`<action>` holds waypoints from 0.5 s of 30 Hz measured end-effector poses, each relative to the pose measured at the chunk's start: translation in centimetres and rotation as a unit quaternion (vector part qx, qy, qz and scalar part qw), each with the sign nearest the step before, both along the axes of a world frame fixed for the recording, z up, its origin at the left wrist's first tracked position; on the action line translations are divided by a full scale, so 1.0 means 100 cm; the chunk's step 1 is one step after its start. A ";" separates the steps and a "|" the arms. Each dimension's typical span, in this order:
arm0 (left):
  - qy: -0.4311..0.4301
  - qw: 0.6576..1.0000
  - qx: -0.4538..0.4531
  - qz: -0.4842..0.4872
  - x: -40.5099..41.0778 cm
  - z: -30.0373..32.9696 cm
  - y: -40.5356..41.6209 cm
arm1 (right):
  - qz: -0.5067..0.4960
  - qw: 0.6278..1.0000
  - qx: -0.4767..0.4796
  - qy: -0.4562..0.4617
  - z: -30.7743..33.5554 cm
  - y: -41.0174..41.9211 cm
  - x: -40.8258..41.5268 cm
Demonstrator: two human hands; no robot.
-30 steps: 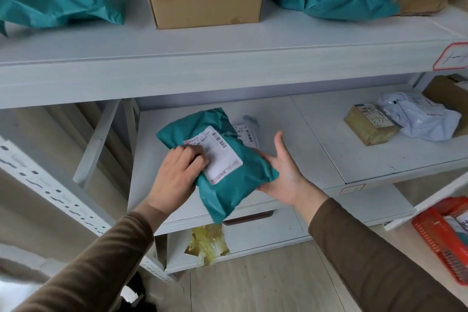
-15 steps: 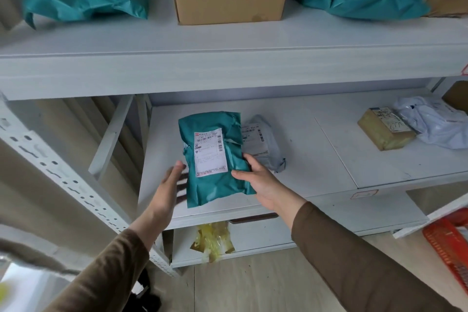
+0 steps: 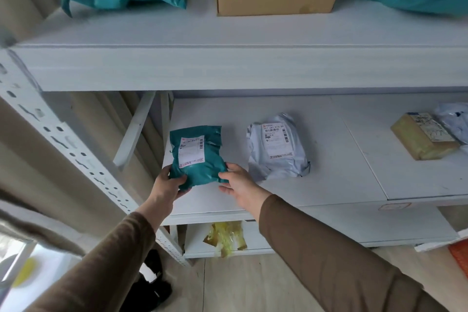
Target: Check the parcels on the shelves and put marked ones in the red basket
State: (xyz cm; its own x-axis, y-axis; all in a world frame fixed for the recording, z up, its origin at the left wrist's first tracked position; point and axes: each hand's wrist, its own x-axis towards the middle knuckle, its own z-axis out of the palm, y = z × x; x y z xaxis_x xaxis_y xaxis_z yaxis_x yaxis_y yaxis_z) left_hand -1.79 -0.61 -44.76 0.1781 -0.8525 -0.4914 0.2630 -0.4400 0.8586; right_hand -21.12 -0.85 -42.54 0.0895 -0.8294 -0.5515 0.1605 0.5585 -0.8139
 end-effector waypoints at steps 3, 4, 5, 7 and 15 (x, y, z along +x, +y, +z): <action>-0.016 1.000 0.013 0.001 0.002 -0.008 -0.015 | 0.014 1.000 0.011 0.011 0.002 -0.003 0.005; -0.020 1.000 0.018 0.000 0.002 -0.010 -0.019 | 0.014 1.000 0.018 0.014 0.002 -0.004 0.007; -0.022 0.999 0.023 -0.002 0.002 -0.012 -0.023 | 0.014 1.000 0.024 0.015 0.001 -0.005 0.007; -0.019 0.999 0.036 -0.004 0.003 -0.017 -0.028 | 0.011 0.999 0.034 0.010 -0.001 -0.007 0.007; -0.078 0.996 0.028 -0.018 0.004 -0.014 -0.021 | 0.015 0.998 0.053 -0.027 0.006 0.005 -0.001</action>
